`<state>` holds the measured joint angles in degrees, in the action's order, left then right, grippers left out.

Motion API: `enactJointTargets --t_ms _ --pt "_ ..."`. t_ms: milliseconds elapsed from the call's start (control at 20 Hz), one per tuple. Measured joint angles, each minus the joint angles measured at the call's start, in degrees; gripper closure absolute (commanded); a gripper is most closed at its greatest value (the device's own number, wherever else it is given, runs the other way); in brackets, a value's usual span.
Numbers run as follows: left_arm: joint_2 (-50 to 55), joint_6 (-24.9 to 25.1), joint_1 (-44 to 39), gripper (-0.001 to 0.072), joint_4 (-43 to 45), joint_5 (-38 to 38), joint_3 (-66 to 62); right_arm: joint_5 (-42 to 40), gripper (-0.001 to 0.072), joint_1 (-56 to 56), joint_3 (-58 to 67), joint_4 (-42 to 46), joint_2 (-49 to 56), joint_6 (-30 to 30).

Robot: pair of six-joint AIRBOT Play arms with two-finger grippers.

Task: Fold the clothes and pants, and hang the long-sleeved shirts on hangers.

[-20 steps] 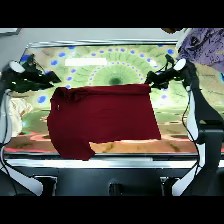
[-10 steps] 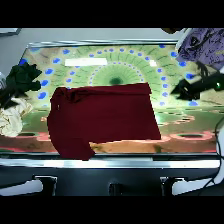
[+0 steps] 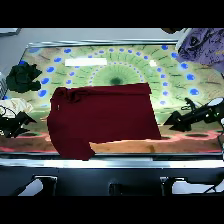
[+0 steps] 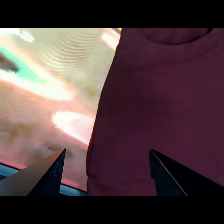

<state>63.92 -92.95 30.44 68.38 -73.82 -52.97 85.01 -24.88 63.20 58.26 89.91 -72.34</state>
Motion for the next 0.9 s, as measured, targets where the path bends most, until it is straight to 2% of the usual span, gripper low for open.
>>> enactJointTargets --t_ms 300,650,700,750,850,900 --pt "-0.74 0.0 0.13 0.0111 0.09 0.9 1.9 -1.27 0.0233 -0.13 -7.87 -0.39 -0.2 2.47" --pt "-0.85 0.0 0.13 0.0111 -0.11 0.11 2.12 -3.43 0.0234 -0.13 -12.41 -4.92 -0.28 4.52" --pt "-0.85 -0.02 0.15 0.011 -0.2 0.07 2.12 -3.74 0.025 -0.13 -12.83 -5.25 -0.31 4.7" --pt "-0.87 0.0 0.2 0.0111 -0.39 -0.11 2.12 -4.07 0.0321 -0.15 -13.25 -5.44 -0.31 4.9" --pt "-0.96 0.0 0.26 0.011 -0.55 -0.39 2.16 -4.81 0.0344 -0.15 -13.97 -5.86 -0.28 5.38" --pt "-1.07 0.02 0.42 0.0111 -0.79 -0.37 2.27 -5.09 0.0442 -0.15 -14.23 -6.27 -0.28 5.57"
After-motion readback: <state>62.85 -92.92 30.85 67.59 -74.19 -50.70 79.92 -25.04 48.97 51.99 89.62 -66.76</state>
